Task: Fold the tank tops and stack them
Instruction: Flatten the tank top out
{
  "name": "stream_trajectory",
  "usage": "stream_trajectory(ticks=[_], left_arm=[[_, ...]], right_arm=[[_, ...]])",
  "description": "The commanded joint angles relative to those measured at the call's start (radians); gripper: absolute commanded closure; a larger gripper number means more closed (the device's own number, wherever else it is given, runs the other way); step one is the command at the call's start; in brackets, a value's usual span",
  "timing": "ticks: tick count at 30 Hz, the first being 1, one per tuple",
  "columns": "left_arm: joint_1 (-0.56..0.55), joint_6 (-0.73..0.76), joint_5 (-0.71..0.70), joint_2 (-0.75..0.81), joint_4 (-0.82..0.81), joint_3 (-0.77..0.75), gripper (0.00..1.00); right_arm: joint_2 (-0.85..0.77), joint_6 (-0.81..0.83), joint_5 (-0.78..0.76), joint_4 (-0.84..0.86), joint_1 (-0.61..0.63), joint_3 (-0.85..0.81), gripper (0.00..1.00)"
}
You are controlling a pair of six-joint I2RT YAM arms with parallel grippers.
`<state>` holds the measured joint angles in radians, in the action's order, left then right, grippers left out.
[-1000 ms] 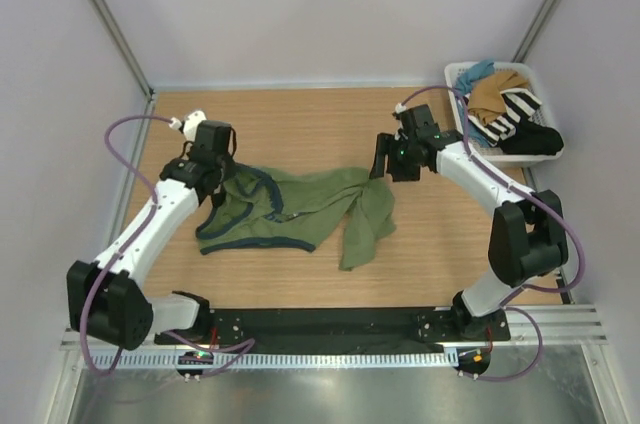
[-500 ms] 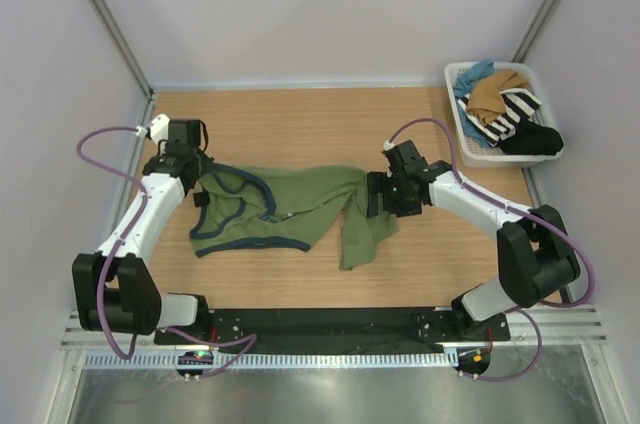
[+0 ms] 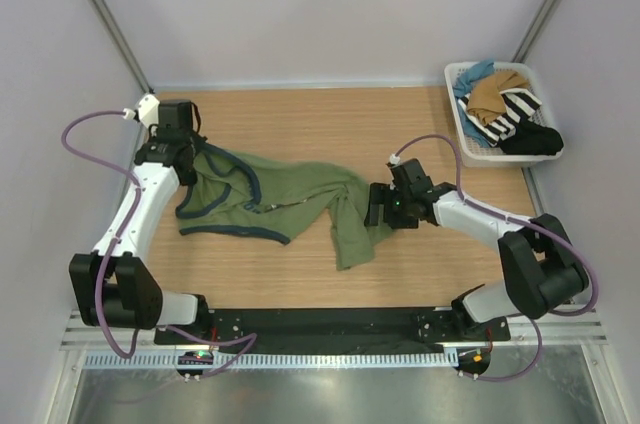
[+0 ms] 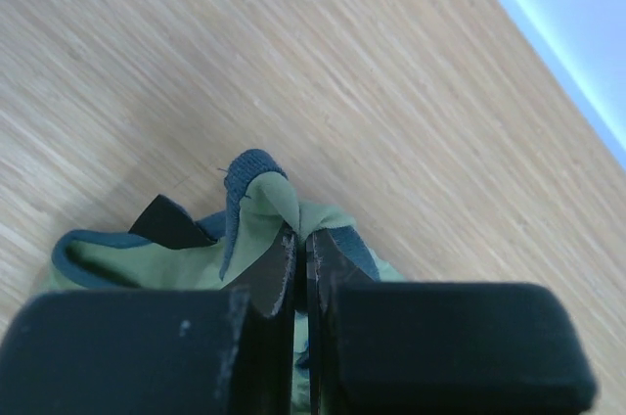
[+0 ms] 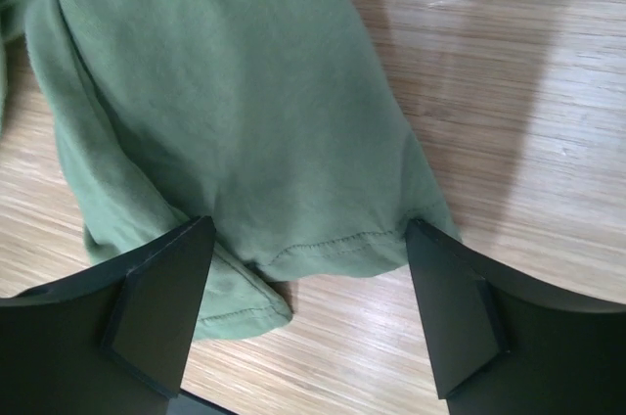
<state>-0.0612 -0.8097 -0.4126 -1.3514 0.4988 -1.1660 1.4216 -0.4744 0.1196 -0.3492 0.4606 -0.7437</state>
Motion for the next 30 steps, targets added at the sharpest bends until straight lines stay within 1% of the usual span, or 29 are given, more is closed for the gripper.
stream_trajectory(ticks=[1,5,6,10,15,18,19,20,21,22,23,24,28,30], left_arm=[[0.015,-0.013,-0.057,-0.021,-0.028,-0.070,1.00],[0.034,-0.016,-0.065,-0.052,-0.020,-0.107,1.00],[0.047,-0.017,-0.065,-0.060,-0.020,-0.121,1.00],[0.057,-0.028,-0.038,-0.080,-0.022,-0.153,1.00],[0.057,-0.037,-0.014,-0.094,-0.034,-0.173,1.00],[0.057,-0.043,0.003,-0.101,-0.048,-0.173,1.00],[0.058,-0.045,0.008,-0.101,-0.051,-0.172,1.00],[0.057,-0.046,0.012,-0.103,-0.054,-0.172,1.00],[0.058,-0.048,0.021,-0.103,-0.058,-0.170,0.99],[0.058,-0.049,0.024,-0.101,-0.060,-0.169,1.00],[0.057,-0.049,0.026,-0.101,-0.062,-0.169,1.00],[0.058,-0.051,0.028,-0.098,-0.063,-0.167,1.00],[0.057,-0.052,0.031,-0.089,-0.072,-0.156,1.00],[0.057,-0.054,0.032,-0.083,-0.077,-0.149,1.00]], right_arm=[[0.019,-0.023,0.060,0.099,0.000,0.009,0.13],[-0.013,-0.030,-0.026,0.067,-0.003,0.021,0.12],[-0.016,-0.029,-0.044,0.053,-0.004,0.021,0.14],[-0.038,-0.032,-0.037,0.050,-0.025,0.035,0.14],[-0.145,-0.038,-0.034,0.049,-0.062,0.046,0.14],[-0.179,-0.036,0.009,0.052,-0.103,0.046,0.16],[-0.182,-0.038,0.017,0.049,-0.114,0.046,0.19],[-0.184,-0.043,0.017,0.047,-0.125,0.049,0.25],[-0.176,-0.047,0.011,0.044,-0.143,0.050,0.37],[-0.168,-0.056,0.011,0.038,-0.154,0.055,0.44],[-0.158,-0.059,0.012,0.039,-0.163,0.059,0.50],[-0.141,-0.064,0.011,0.045,-0.174,0.064,0.53],[-0.098,-0.081,0.025,0.082,-0.200,0.092,0.53],[-0.063,-0.086,0.054,0.105,-0.203,0.093,0.50]])
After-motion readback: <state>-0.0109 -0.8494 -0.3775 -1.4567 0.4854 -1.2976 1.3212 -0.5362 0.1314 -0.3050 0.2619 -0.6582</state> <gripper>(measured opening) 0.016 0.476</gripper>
